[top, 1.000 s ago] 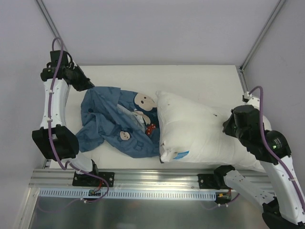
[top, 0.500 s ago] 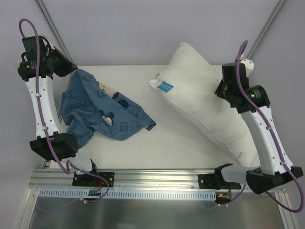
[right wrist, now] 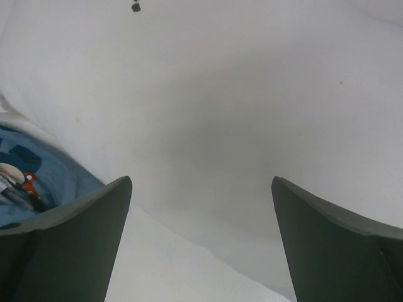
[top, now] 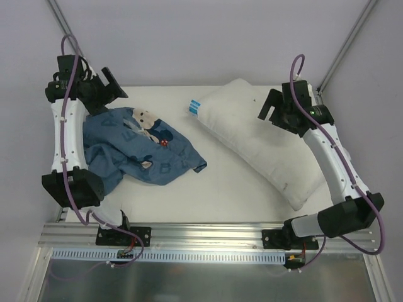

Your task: Remove the pillowcase from the pillow

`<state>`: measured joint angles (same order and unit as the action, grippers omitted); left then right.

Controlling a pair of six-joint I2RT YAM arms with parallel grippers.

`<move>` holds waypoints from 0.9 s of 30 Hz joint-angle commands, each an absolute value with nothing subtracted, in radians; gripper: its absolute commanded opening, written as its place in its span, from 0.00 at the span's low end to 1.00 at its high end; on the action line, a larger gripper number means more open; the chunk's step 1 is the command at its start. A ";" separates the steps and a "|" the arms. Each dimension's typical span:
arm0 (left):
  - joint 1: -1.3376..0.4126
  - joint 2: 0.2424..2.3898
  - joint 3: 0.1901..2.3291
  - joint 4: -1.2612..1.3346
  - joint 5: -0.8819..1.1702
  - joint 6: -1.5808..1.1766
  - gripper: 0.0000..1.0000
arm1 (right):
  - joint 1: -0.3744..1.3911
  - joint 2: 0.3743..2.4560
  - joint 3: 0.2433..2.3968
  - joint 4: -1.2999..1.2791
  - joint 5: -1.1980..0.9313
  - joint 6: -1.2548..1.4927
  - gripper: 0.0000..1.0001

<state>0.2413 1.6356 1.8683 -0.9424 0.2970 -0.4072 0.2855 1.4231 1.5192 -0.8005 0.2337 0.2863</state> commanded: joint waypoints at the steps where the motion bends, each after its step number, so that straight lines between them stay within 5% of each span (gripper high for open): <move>1: 0.125 1.474 1.865 -0.945 0.223 -0.321 0.93 | 0.282 1.281 1.531 -0.778 0.199 0.259 0.96; 13: -0.192 1.132 1.447 -0.839 0.244 -0.282 0.92 | 0.282 0.941 1.365 -0.969 0.294 0.141 0.96; 20: -0.207 0.913 1.123 -0.787 0.262 -0.348 0.92 | 0.284 0.680 1.128 -1.003 0.357 0.149 0.96; 27: -0.209 0.821 0.986 -0.765 0.302 -0.382 0.92 | 0.282 0.638 1.037 -0.999 0.344 0.184 0.96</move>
<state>-0.2031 0.8509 1.0073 -0.8188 0.2642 -0.3573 0.2852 0.6388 1.0527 -1.0084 0.3344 0.1741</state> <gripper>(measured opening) 0.917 0.967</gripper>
